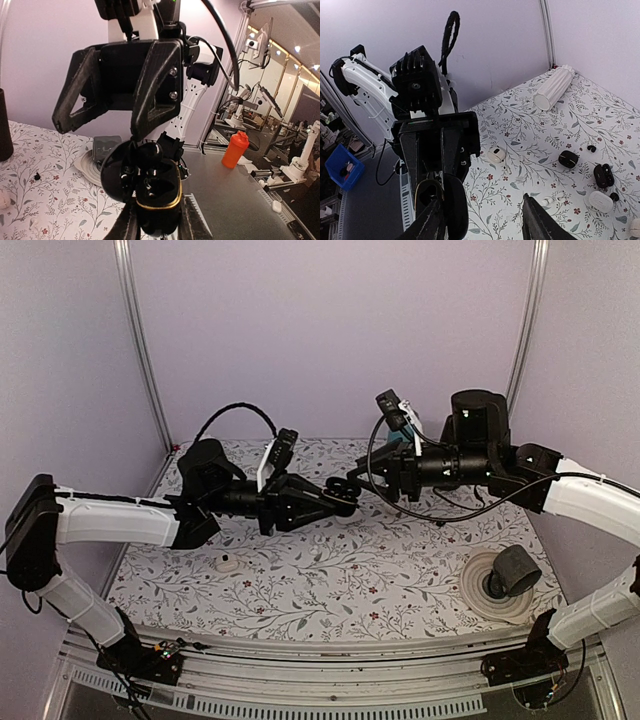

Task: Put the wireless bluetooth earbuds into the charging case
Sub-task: Adjust the right earbud in the right side groove of the charging case.

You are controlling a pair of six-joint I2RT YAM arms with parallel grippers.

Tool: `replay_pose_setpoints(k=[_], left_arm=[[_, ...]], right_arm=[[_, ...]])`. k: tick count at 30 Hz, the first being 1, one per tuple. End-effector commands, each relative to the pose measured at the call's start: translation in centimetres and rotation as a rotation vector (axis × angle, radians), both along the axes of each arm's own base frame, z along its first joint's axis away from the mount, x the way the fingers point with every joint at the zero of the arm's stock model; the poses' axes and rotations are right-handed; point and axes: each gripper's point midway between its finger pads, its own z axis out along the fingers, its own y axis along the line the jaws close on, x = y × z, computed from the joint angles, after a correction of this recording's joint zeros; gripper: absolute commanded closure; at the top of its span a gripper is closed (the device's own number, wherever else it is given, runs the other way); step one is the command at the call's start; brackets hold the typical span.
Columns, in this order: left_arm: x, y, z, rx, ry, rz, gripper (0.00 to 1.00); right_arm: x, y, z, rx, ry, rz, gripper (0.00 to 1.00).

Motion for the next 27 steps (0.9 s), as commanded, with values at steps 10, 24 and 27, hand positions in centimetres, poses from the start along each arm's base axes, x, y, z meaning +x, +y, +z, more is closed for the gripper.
replay_pose_setpoints(k=[10, 24, 27], left_arm=[[-0.1, 0.2, 1.8, -0.042, -0.031, -0.043, 1.00], [-0.2, 0.3, 1.8, -0.039, -0.023, -0.064, 1.00], [0.2, 0.3, 1.5, -0.032, -0.029, -0.037, 1.00]], right_arm=[[-1.7, 0.2, -2.5, -0.073, 0.015, 0.099, 0.45], [-3.1, 0.1, -2.4, -0.080, -0.007, 0.159, 0.42], [-2.0, -0.3, -1.8, -0.070, -0.019, 0.079, 0.41]])
